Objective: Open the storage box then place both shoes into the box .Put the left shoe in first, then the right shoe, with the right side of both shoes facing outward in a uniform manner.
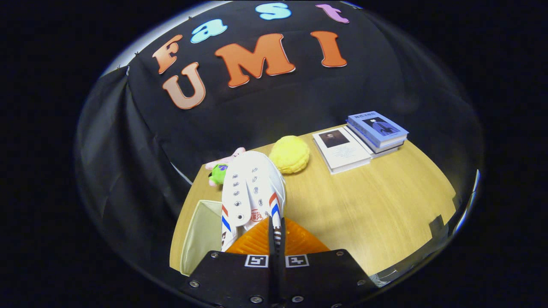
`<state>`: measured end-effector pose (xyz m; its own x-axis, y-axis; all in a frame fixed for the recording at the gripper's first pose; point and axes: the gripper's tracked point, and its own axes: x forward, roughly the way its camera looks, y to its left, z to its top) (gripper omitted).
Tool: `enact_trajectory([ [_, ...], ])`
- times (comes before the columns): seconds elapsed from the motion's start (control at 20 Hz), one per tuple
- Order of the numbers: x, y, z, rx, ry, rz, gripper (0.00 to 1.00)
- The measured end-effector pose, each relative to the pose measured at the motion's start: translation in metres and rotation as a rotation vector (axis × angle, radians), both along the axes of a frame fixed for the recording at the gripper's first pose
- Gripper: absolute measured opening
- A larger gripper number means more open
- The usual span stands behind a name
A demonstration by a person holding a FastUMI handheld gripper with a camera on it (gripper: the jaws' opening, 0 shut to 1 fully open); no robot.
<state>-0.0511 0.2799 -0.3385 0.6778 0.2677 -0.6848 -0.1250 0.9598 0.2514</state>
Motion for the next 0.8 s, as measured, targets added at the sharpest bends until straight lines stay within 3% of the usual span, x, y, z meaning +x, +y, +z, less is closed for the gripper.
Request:
enact_trajectory([
  [0.3,-0.021,0.052,-0.025,-0.018,0.038,0.084,0.0],
  [0.55,-0.041,0.052,-0.056,-0.055,0.086,0.092,0.0],
  [0.8,-0.049,0.047,-0.052,-0.104,0.064,0.113,0.0],
])
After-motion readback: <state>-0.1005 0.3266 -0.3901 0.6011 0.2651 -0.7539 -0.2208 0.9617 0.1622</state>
